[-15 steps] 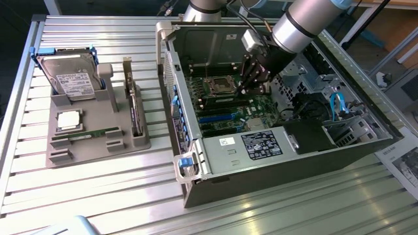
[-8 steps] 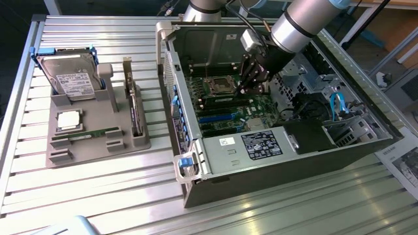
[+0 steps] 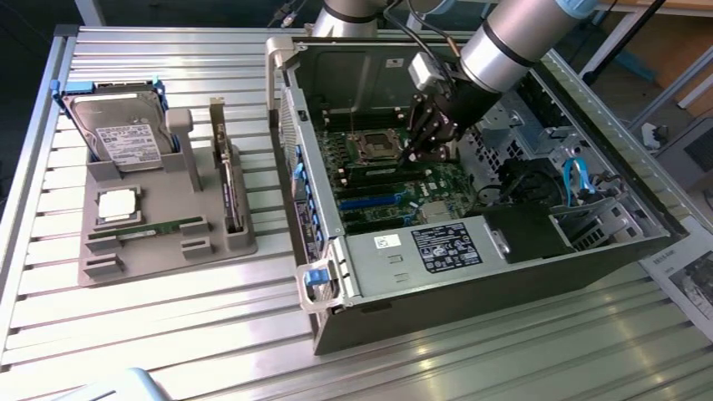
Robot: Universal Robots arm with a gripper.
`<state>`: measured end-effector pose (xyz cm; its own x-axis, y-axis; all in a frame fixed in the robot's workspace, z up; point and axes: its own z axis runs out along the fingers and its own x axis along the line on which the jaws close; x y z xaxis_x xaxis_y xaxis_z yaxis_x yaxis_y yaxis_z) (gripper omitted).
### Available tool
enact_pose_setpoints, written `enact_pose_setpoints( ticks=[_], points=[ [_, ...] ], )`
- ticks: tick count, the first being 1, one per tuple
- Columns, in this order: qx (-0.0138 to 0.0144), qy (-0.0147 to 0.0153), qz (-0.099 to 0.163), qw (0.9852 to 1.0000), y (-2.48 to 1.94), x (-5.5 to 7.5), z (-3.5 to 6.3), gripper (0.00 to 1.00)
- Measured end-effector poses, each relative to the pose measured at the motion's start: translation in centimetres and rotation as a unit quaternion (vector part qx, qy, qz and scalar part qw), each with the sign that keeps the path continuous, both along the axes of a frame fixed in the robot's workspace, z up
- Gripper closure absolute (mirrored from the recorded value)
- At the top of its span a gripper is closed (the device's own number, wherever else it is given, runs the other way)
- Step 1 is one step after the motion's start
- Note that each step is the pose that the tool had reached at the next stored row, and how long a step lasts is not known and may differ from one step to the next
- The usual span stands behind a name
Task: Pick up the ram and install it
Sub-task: 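Insert the ram into the slot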
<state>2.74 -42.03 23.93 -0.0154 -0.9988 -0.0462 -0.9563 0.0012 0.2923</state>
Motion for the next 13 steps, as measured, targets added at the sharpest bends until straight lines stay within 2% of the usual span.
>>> enact_pose_setpoints(
  ticks=[13],
  points=[
    [0.0001,-0.0001,0.000,1.0000,-0.12,-0.01,-0.22,0.88]
  ],
)
